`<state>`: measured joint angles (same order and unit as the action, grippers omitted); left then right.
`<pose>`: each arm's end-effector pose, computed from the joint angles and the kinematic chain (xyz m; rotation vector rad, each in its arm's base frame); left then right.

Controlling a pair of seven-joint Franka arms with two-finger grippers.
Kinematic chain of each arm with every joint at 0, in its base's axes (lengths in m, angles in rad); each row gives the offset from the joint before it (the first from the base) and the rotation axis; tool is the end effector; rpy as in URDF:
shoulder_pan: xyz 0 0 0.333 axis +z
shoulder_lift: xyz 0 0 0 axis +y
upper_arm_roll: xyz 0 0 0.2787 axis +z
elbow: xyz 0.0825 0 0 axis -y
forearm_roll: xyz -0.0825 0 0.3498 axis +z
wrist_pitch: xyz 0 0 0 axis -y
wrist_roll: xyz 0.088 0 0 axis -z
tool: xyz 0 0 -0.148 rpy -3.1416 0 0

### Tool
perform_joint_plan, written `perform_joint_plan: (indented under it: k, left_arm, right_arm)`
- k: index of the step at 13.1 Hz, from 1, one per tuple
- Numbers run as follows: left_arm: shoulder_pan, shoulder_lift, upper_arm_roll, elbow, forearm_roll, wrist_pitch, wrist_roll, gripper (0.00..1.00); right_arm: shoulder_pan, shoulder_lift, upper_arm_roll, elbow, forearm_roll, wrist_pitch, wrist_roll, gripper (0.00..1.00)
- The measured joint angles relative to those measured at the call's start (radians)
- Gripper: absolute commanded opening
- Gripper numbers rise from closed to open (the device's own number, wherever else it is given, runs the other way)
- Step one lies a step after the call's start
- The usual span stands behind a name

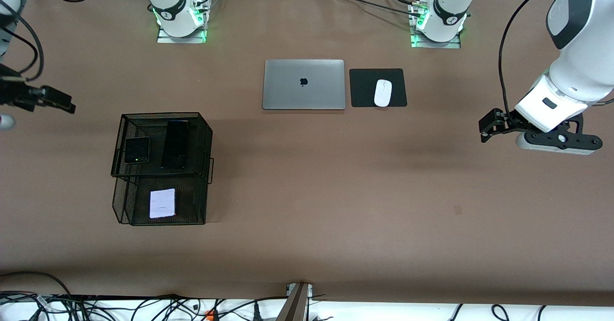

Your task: Place phones with both arms

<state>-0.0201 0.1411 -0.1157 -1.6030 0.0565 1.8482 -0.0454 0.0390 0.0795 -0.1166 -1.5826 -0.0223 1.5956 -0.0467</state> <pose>0.5784 -0.0692 0.4808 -3.1038 0.1569 -0.1683 0.5364 -0.0432 0.5014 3.1121 -0.0460 -0.1055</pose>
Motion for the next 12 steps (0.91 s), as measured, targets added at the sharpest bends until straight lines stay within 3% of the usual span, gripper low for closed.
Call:
perform_joint_plan:
  k: [3,12]
  left_arm:
    - [0.000,0.000,0.000,0.000,0.000,0.000,0.000,1.00]
    - [-0.001,0.000,-0.003,0.000,0.000,0.000,0.000,1.00]
  right_arm:
    - [-0.009,-0.020,0.027,-0.008,-0.007,-0.022,0.002,1.00]
    - [-0.011,-0.020,0.029,-0.014,-0.007,-0.026,0.002,1.00]
